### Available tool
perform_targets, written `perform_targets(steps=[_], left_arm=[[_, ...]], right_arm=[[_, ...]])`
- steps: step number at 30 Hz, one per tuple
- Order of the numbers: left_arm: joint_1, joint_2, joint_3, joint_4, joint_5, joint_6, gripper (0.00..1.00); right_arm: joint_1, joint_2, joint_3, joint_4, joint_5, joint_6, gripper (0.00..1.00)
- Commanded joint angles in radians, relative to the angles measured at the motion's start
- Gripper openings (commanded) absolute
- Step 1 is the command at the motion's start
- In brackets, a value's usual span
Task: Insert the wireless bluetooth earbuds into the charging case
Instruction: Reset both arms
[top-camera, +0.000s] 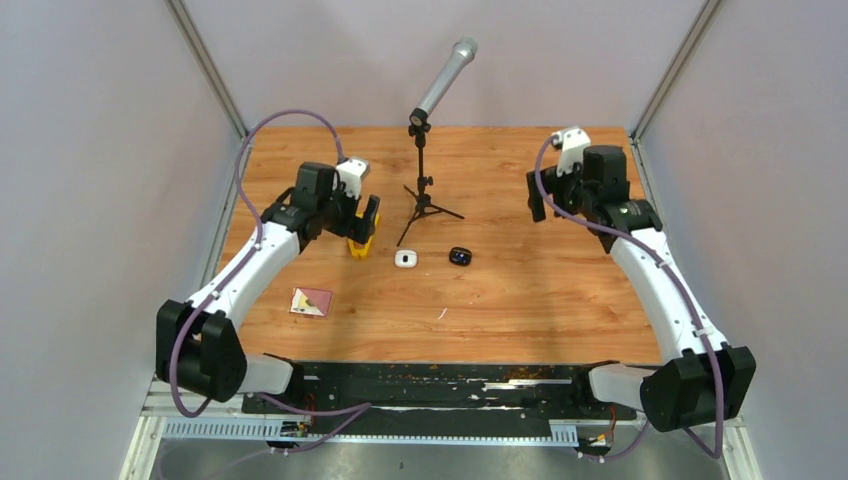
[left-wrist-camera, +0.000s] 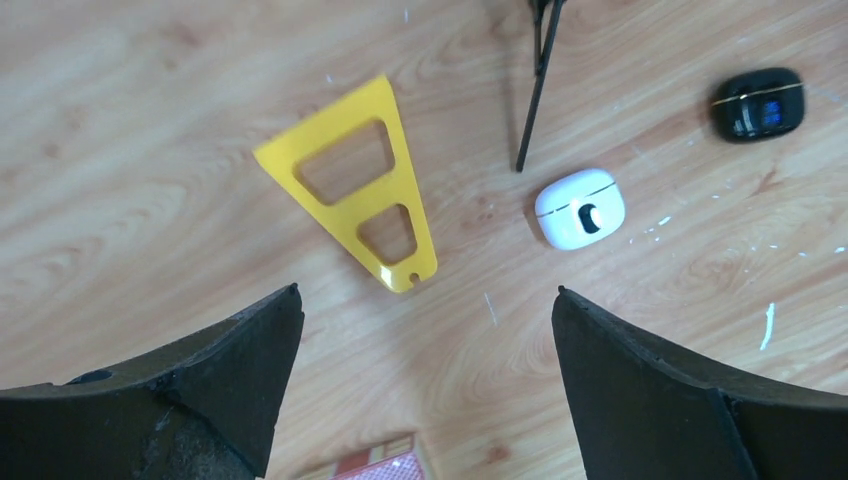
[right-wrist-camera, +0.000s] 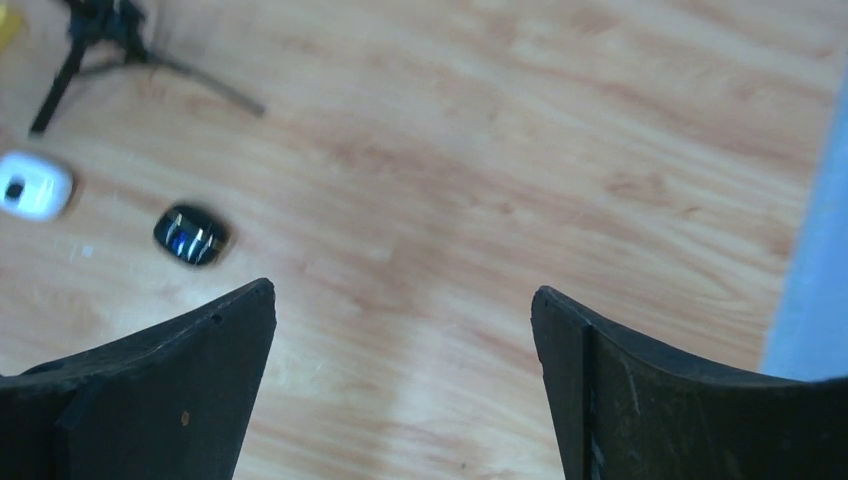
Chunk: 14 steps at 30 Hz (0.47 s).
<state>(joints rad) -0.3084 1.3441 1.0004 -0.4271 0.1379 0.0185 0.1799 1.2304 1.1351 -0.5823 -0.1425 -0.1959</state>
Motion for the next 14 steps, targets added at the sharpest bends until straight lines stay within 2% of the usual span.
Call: perform_targets(steps=[1,4,7,11,14], left_arm=[[0.013,-0.079,0.166,-0.18,-0.031,0.146,1.0],[0.015,-0.133,0.232,-0.151,-0.132,0.216,1.0],[0.025,-0.176,0.323,-0.097,-0.221,0.201,1.0],[0.032,-0.236,0.339,0.042,-0.226,0.104,1.0],[0.041,-0.203,0.366,0.014,-0.164,-0.003,1.0]], right_arm=[[-0.005,0.002,0.211,-0.045,0.226,0.099,1.0],[-0.005,0.016,0.326,-0.06,0.257,0.12,1.0],[-0.005,0.027,0.428,-0.045,0.283,0.129,1.0],[-0.005,0.042,0.493,-0.009,0.28,0.136,0.99],[-0.005,0.052,0.485,0.008,0.262,0.138,1.0]])
